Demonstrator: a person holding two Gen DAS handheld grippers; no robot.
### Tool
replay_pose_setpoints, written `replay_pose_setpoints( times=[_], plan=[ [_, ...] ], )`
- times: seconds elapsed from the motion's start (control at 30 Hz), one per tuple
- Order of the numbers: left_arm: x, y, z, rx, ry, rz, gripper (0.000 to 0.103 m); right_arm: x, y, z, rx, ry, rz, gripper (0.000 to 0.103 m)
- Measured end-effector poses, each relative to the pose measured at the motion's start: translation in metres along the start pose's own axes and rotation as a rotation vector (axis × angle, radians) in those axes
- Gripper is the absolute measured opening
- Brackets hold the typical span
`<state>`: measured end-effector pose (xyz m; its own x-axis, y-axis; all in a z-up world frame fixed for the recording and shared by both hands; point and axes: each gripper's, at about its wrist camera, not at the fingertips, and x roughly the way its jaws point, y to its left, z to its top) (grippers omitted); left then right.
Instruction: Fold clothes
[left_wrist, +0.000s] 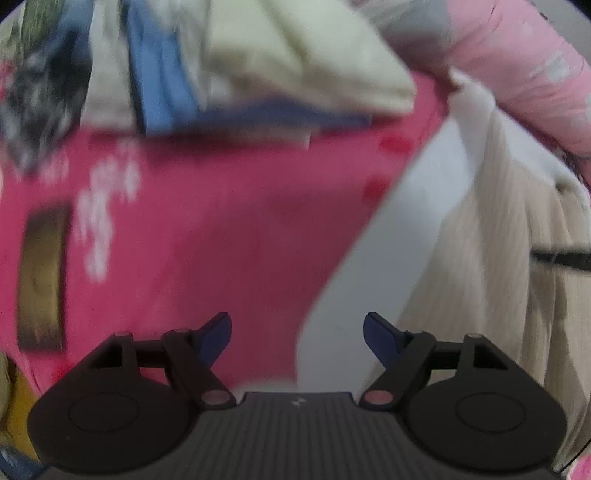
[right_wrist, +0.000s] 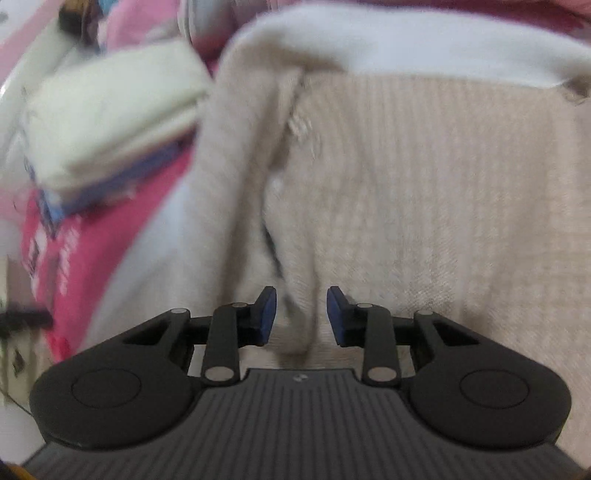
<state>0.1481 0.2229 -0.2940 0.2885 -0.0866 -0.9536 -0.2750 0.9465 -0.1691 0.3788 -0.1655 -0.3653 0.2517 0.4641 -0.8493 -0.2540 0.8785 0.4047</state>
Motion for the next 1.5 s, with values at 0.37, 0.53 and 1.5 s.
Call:
replay_pose_setpoints(
  times=[0.37, 0.53, 1.5],
  plan=[
    [0.034, 0.023, -0.026, -0.184, -0.020, -0.135, 0.069, -0.011, 0.083, -0.002, 0.045, -0.029, 0.229, 0.031],
    [0.044, 0.023, -0.025, -0.188, -0.005, -0.207, 0.052, 0.034, 0.115, -0.005, 0.072, 0.051, 0.182, 0.032],
    [-0.003, 0.010, -0.029, -0.052, -0.272, -0.481, 0.011, 0.041, 0.102, -0.007, 0.503, -0.009, 0.061, 0.058]
  ],
)
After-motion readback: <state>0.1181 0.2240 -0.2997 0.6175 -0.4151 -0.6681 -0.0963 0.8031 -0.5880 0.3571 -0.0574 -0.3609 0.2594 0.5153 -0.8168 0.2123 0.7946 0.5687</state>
